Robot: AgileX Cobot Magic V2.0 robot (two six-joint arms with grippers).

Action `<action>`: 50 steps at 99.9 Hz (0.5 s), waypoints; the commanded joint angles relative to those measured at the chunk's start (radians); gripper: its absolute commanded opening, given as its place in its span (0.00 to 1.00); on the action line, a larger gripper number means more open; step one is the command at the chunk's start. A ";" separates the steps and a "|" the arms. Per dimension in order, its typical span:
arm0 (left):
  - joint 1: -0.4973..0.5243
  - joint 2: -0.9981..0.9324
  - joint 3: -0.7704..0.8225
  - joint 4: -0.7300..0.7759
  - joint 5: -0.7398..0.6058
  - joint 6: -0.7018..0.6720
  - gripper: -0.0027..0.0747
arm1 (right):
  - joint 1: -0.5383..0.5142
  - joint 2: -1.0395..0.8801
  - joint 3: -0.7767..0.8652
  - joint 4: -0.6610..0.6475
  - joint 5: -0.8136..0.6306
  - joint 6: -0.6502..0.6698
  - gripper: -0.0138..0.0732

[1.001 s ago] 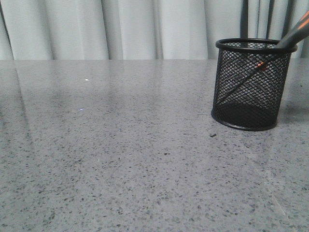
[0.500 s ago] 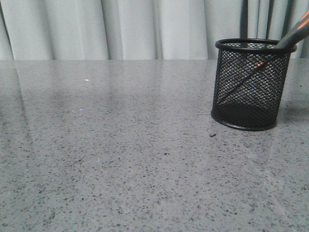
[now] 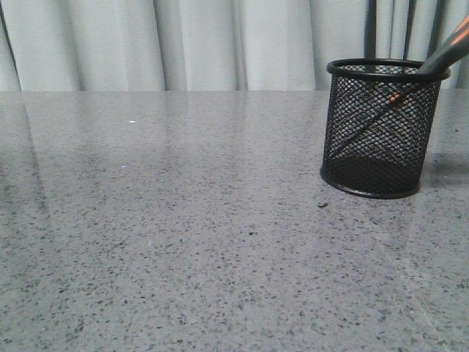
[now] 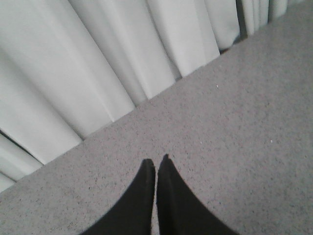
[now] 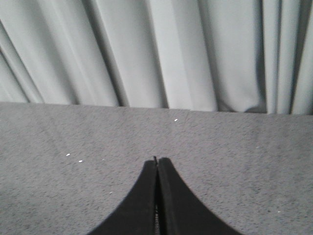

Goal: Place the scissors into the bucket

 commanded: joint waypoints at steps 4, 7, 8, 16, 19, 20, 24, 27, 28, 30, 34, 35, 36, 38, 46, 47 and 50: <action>0.006 -0.158 0.226 -0.013 -0.334 -0.032 0.01 | -0.004 -0.109 0.093 0.019 -0.156 -0.050 0.08; 0.006 -0.194 0.290 -0.018 -0.380 -0.037 0.01 | -0.004 -0.133 0.119 0.019 -0.161 -0.065 0.08; 0.006 -0.203 0.322 -0.020 -0.392 -0.039 0.01 | -0.004 -0.139 0.131 0.019 -0.163 -0.074 0.08; 0.006 -0.314 0.494 -0.020 -0.511 -0.067 0.01 | -0.004 -0.214 0.198 0.018 -0.173 -0.102 0.08; 0.006 -0.351 0.554 -0.020 -0.553 -0.075 0.01 | -0.004 -0.240 0.228 0.018 -0.182 -0.107 0.08; 0.006 -0.371 0.585 -0.020 -0.563 -0.078 0.01 | -0.004 -0.246 0.234 0.018 -0.184 -0.107 0.08; 0.006 -0.419 0.673 -0.020 -0.628 -0.104 0.01 | -0.004 -0.285 0.269 0.018 -0.201 -0.107 0.08; 0.006 -0.467 0.728 -0.020 -0.673 -0.124 0.01 | -0.004 -0.311 0.293 0.018 -0.212 -0.107 0.08; 0.006 -0.477 0.741 -0.020 -0.695 -0.128 0.01 | -0.004 -0.324 0.299 0.018 -0.215 -0.107 0.08; 0.006 -0.506 0.781 -0.020 -0.726 -0.134 0.01 | -0.004 -0.343 0.315 0.018 -0.224 -0.107 0.08; 0.006 -0.565 0.853 -0.023 -0.774 -0.136 0.01 | -0.004 -0.374 0.349 0.018 -0.242 -0.107 0.08; 0.006 -0.574 0.864 -0.029 -0.792 -0.136 0.01 | -0.004 -0.386 0.355 0.018 -0.245 -0.107 0.08; 0.006 -0.584 0.886 -0.032 -0.800 -0.136 0.01 | -0.004 -0.392 0.366 0.018 -0.252 -0.107 0.08; 0.006 -0.612 0.917 -0.040 -0.823 -0.136 0.01 | -0.004 -0.410 0.382 0.018 -0.260 -0.107 0.08; 0.006 -0.719 1.008 -0.057 -0.881 -0.136 0.01 | -0.004 -0.475 0.434 0.018 -0.277 -0.107 0.08; 0.006 -0.727 1.015 -0.057 -0.881 -0.136 0.01 | -0.004 -0.480 0.443 0.018 -0.277 -0.107 0.08; 0.006 -0.758 1.043 -0.057 -0.886 -0.136 0.01 | -0.004 -0.498 0.458 0.018 -0.275 -0.107 0.08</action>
